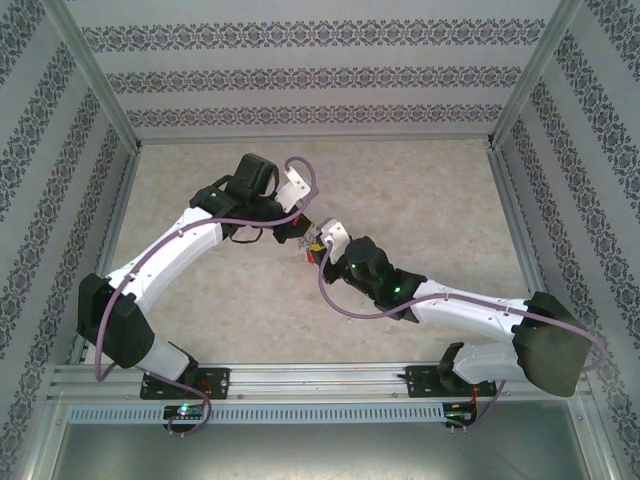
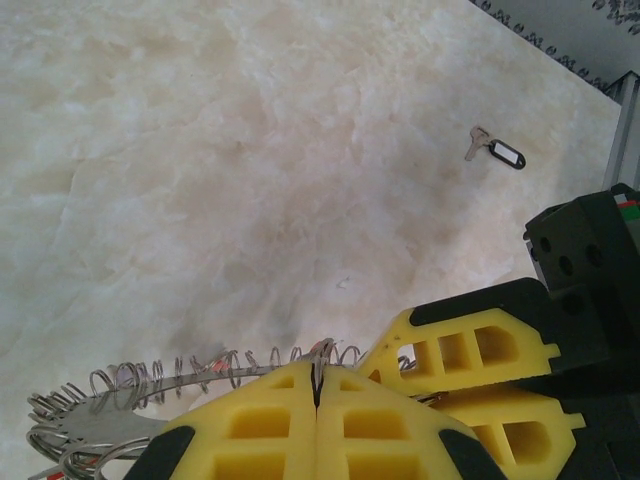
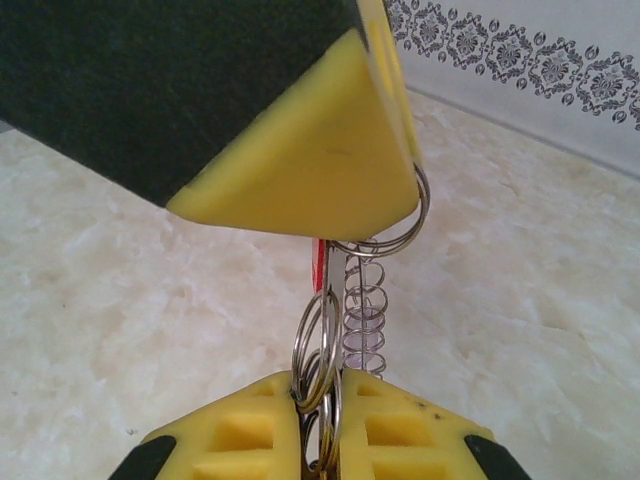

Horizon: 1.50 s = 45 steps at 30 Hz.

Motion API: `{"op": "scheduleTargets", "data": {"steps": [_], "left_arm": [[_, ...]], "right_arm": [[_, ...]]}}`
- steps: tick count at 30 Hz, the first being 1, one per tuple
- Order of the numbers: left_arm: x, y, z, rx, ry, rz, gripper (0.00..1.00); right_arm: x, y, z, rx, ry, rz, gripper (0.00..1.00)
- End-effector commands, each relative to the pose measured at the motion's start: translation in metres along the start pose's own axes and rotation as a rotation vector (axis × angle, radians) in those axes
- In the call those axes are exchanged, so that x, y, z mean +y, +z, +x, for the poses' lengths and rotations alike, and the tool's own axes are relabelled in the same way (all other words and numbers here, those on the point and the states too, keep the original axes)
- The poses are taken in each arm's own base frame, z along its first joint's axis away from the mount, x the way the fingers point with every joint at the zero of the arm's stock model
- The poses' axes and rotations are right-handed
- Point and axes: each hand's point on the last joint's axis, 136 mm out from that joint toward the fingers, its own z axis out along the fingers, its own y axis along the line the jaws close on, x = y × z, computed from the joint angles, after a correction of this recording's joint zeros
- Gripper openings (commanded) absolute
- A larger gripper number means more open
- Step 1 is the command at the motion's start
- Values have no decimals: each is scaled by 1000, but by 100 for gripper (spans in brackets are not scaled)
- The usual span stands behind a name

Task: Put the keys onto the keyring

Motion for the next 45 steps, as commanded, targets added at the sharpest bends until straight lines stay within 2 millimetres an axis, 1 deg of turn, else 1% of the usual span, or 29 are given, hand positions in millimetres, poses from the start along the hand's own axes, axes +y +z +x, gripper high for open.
{"op": "scheduleTargets", "data": {"steps": [1,5,9,11,13,17,22,24,26,28,31,33,35,39,41,45], "left_arm": [[10,-9,2,35,-108,-17,0],[26,-5,19,129,-153,-113,0],[20,-4,19,127,-96,-152,0],[24,-3,23,144,-72,-208,0],[29,-4,25,147,-92,-238,0],[19,-2,14,69,-197,-189,0],[1,2,4,11,-269,-94,0],[-1,4,3,-3,-281,-84,0],[0,5,3,-12,-236,-111,0],[3,3,2,-39,-189,-140,0],[-6,-2,-3,-98,-86,-113,0],[-12,-5,-2,-109,6,-105,0],[-12,-9,1,-110,68,-125,0],[-10,-15,3,-103,177,-211,0],[-13,-14,4,-100,255,-235,0],[-11,-10,6,-78,248,-235,0]], "right_arm": [[-37,0,-13,-20,68,163,0],[-35,-1,-26,-23,19,180,0],[-29,-2,-39,-31,-27,186,0],[-28,-2,-42,-37,-26,187,0],[-27,0,-42,-40,-35,193,0],[-24,2,-46,-67,-49,195,0],[-22,3,-55,-97,-44,181,0],[-18,4,-57,-98,-33,158,0],[-16,4,-58,-104,-14,139,0],[-17,3,-59,-109,0,144,0],[-25,0,-59,-107,12,175,0],[-33,-3,-60,-107,43,192,0],[-41,-6,-62,-113,70,211,0],[-46,-8,-67,-115,73,233,0],[-46,-6,-67,-114,81,235,0],[-44,-2,-67,-111,81,222,0]]}}
